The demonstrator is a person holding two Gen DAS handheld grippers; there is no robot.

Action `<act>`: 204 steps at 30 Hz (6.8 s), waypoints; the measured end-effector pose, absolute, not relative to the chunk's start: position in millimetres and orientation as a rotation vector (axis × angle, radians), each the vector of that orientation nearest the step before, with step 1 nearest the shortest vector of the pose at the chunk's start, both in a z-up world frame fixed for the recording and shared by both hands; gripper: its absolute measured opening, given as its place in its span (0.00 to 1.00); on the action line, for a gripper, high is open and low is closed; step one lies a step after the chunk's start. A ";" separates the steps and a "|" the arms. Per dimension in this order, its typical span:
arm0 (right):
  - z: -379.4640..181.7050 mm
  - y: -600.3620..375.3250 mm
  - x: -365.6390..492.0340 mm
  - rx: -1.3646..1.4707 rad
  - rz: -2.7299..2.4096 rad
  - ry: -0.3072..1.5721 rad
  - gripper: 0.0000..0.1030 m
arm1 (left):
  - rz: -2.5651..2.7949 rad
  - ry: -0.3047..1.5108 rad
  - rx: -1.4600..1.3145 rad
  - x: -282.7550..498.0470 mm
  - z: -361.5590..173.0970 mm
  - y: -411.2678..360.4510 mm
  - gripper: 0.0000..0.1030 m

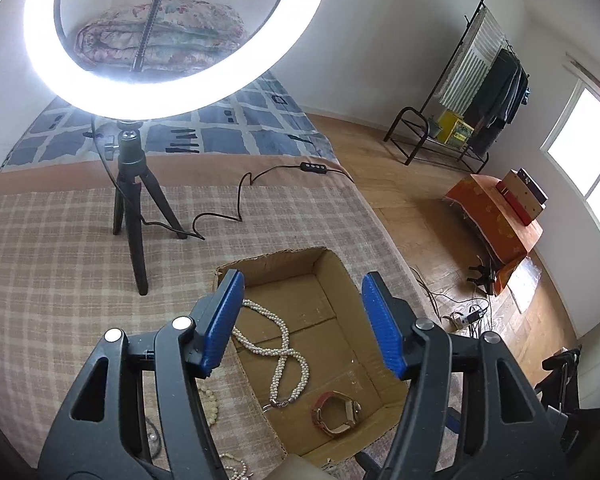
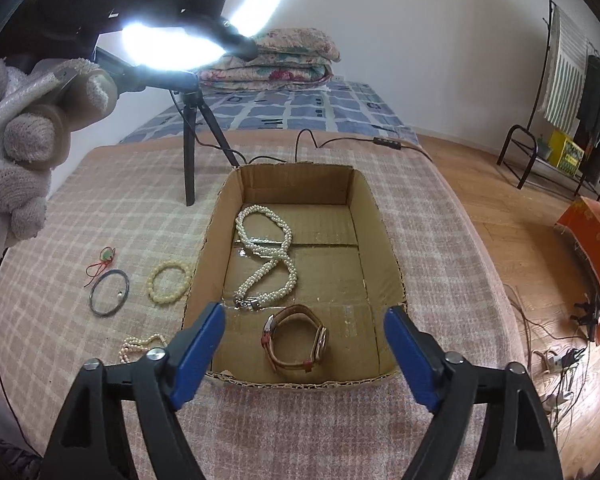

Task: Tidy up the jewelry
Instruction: 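Open the right tool to drop the watch while the left tool releases the necklace into the box, then move the right tool to the pearl strand while the left tool approaches the green jade pendant, then close the right tool on the pearl strand while the left tool grasps the jade pendant, then carry the pearl strand with the right tool while the left tool carries the pendant over the box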

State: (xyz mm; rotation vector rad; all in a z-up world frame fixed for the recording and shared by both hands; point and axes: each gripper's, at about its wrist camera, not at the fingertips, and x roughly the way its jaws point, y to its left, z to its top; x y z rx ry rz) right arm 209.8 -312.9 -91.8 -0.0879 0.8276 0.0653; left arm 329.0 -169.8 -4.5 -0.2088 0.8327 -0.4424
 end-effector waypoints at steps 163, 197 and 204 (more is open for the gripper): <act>2.3 -255.2 200.2 0.139 0.482 0.617 0.02 | -0.276 1.007 -0.278 299.1 -85.8 27.7 0.26; -40.9 -370.6 223.4 0.191 0.259 0.715 0.02 | -0.555 0.993 -0.147 364.6 -61.2 -236.6 0.26; -51.8 -369.7 224.8 0.172 0.263 0.750 0.02 | -0.553 1.009 -0.099 362.2 -72.7 -258.5 0.26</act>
